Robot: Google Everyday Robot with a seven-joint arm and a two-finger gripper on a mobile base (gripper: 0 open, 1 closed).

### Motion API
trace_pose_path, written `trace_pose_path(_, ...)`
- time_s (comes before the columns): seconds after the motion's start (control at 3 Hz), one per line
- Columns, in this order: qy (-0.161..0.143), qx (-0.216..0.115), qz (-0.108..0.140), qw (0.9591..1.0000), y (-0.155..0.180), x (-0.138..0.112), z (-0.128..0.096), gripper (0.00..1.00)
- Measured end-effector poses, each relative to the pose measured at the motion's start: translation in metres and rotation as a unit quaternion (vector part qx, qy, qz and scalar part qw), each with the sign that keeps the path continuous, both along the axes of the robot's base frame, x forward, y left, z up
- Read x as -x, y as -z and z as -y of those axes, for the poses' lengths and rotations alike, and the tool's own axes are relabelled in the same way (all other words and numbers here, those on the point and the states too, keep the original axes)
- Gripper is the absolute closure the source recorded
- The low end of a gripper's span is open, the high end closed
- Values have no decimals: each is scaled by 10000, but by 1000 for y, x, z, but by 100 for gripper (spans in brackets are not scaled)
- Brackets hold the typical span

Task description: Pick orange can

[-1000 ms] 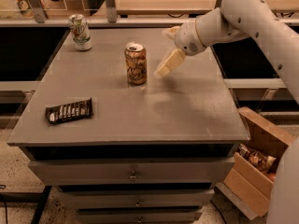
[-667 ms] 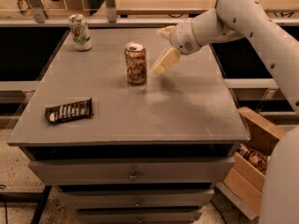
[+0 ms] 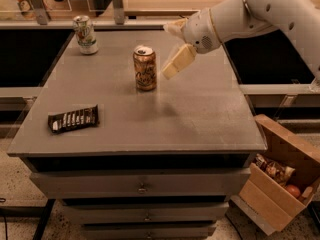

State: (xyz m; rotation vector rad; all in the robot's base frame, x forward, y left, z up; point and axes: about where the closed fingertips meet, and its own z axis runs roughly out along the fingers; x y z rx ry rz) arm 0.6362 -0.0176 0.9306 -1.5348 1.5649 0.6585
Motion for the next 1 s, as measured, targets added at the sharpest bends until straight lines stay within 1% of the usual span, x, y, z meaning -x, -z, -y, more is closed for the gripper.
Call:
trace_pose_path(0.33,-30,58,-20,10000,-17,24,-6,0)
trace_pose_path(0.67,-88,222,-67,9997,-30,47,-19,0)
trace_pose_path(1.0,-90,233,-63,9997,-29,46,-20,0)
